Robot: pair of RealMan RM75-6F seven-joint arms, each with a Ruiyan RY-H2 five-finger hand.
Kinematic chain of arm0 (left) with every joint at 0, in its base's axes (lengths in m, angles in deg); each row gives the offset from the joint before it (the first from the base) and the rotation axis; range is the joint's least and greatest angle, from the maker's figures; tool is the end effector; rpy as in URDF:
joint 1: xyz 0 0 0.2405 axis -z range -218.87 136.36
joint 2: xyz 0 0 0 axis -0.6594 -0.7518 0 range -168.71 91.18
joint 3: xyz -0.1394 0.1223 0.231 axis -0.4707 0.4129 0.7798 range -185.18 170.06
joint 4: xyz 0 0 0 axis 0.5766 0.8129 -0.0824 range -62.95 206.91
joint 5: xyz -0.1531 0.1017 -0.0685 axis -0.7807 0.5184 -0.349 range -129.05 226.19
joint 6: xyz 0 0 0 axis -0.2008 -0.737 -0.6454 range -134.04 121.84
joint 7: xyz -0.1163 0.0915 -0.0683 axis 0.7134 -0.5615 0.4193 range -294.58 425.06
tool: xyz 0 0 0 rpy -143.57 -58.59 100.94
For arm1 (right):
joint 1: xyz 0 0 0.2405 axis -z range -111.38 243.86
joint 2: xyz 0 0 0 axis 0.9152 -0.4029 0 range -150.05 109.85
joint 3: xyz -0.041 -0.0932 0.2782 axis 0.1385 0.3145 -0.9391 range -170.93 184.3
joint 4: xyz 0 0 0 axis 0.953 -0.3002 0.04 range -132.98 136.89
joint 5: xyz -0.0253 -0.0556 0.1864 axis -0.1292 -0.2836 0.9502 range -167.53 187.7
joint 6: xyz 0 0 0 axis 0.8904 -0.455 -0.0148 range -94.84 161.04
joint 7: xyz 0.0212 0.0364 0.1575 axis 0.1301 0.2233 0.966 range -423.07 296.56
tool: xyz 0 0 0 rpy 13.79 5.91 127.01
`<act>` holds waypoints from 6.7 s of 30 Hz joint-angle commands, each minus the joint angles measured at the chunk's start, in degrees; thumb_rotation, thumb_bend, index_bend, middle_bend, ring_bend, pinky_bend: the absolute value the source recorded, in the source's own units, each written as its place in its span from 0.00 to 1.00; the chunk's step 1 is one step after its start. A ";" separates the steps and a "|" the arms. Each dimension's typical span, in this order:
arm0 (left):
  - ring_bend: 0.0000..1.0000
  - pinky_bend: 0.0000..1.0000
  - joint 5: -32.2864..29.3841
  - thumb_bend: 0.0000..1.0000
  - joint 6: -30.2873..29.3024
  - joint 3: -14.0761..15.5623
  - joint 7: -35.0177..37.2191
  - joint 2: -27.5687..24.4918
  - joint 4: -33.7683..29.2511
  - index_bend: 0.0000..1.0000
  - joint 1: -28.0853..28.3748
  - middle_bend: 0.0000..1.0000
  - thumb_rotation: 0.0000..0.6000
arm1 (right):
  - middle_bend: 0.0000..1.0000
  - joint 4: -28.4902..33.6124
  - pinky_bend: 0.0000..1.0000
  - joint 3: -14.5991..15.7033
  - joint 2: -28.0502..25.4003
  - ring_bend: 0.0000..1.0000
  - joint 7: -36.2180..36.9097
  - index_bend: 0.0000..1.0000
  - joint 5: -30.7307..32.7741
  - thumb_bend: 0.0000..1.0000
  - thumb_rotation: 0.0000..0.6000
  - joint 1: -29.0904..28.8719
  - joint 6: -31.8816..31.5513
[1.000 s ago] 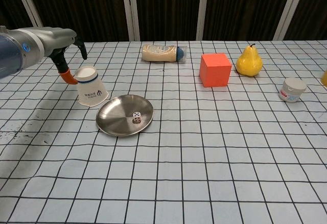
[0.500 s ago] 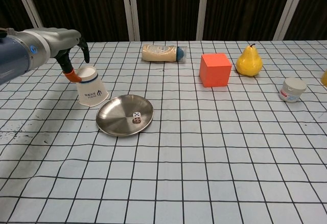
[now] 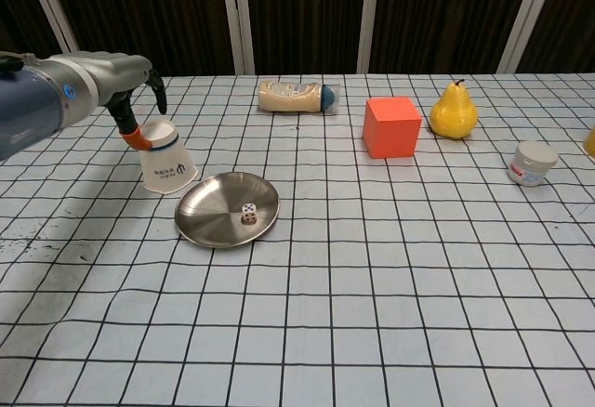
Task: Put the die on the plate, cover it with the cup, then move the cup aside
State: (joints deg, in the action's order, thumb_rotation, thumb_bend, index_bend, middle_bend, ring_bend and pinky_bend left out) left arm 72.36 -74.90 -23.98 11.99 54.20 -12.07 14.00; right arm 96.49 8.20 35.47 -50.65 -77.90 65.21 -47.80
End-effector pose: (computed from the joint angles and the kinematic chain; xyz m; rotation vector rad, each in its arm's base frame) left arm -0.1522 0.4413 0.0048 -1.5686 -0.8893 -0.5355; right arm -0.3595 -0.1615 0.2150 1.3854 -1.1318 0.8472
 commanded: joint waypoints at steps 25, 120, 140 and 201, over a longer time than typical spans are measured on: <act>0.00 0.00 -0.02 0.43 -0.36 0.26 -0.37 0.47 0.43 0.39 -0.07 0.00 1.00 | 0.09 -0.12 0.00 0.13 -0.16 0.09 1.43 0.23 -0.24 0.23 1.00 -0.06 0.05; 0.00 0.00 -1.44 0.48 -3.00 3.78 -6.32 3.57 -12.33 0.46 9.47 0.01 1.00 | 0.09 1.26 0.00 0.38 -2.38 0.09 5.53 0.23 -0.86 0.23 1.00 -0.06 -0.45; 0.00 0.00 0.75 0.51 -1.25 6.73 -5.34 1.88 -13.59 0.48 7.74 0.02 1.00 | 0.09 1.46 0.00 0.44 -2.65 0.09 6.08 0.23 -1.05 0.23 1.00 -0.04 -0.57; 0.00 0.00 -0.11 0.53 5.36 6.98 4.53 -6.08 -18.27 0.54 2.58 0.05 1.00 | 0.09 2.21 0.00 0.70 -2.91 0.09 6.02 0.23 -0.83 0.23 1.00 -0.17 0.10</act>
State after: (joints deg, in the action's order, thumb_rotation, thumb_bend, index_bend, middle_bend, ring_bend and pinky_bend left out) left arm 72.10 -69.97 -17.41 16.05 48.62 -30.16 16.99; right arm 98.71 8.90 32.56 -44.65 -78.73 65.02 -47.70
